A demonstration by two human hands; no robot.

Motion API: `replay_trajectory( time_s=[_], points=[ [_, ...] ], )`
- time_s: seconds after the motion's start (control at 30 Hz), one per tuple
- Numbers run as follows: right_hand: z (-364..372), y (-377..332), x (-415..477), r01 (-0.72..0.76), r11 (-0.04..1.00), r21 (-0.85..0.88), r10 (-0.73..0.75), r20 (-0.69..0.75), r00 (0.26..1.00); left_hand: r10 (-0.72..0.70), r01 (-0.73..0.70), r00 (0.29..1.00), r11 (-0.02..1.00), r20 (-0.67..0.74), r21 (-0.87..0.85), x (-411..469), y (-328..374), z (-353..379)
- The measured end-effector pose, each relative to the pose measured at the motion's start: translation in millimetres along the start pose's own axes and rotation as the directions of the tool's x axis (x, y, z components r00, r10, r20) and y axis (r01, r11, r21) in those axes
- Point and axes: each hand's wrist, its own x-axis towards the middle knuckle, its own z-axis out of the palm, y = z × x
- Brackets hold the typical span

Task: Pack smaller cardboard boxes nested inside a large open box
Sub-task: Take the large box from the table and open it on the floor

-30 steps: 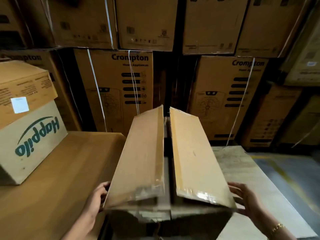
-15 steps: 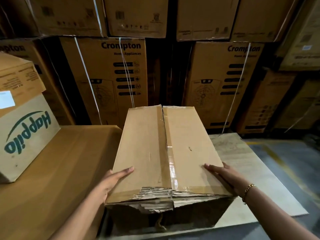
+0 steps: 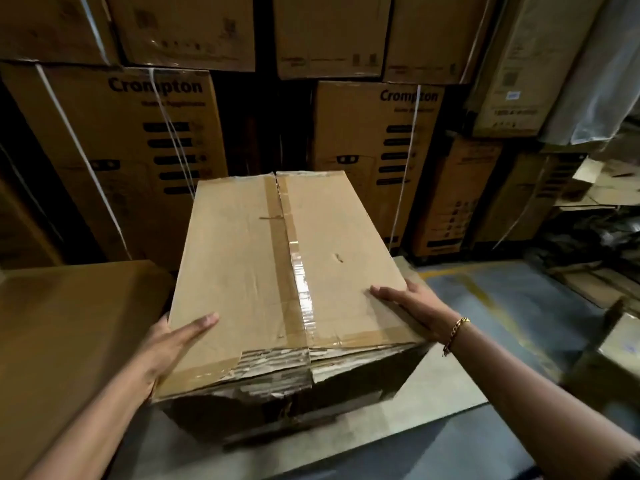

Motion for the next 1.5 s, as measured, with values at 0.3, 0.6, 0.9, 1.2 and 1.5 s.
replay_trajectory(
  time_s=[0.3,0.6,0.9,1.2,1.5],
  points=[
    [-193,22,37,-0.006,0.991,-0.130,0.004,-0.020,1.000,0.029,-0.028,0.999,1.000,-0.037,0.008,-2,48,192],
    [-304,76,65,-0.080,0.978,-0.190,0.083,0.009,0.996,-0.050,0.051,0.997,0.999,-0.051,0.007,-13,31,320],
    [-324,141,59,-0.099,0.982,-0.164,0.107,0.041,0.993,-0.101,0.113,0.990,0.985,-0.098,0.133,-22,-5,358],
    [-300,119,49,0.212,0.691,-0.691,-0.317,-0.026,0.948,0.248,-0.083,0.964,0.625,-0.096,0.777,-30,5,369],
    [-202,59,66,0.328,0.461,-0.825,-0.324,0.187,0.927,0.162,-0.225,0.972,0.399,0.173,0.889,-24,57,465]
  ],
)
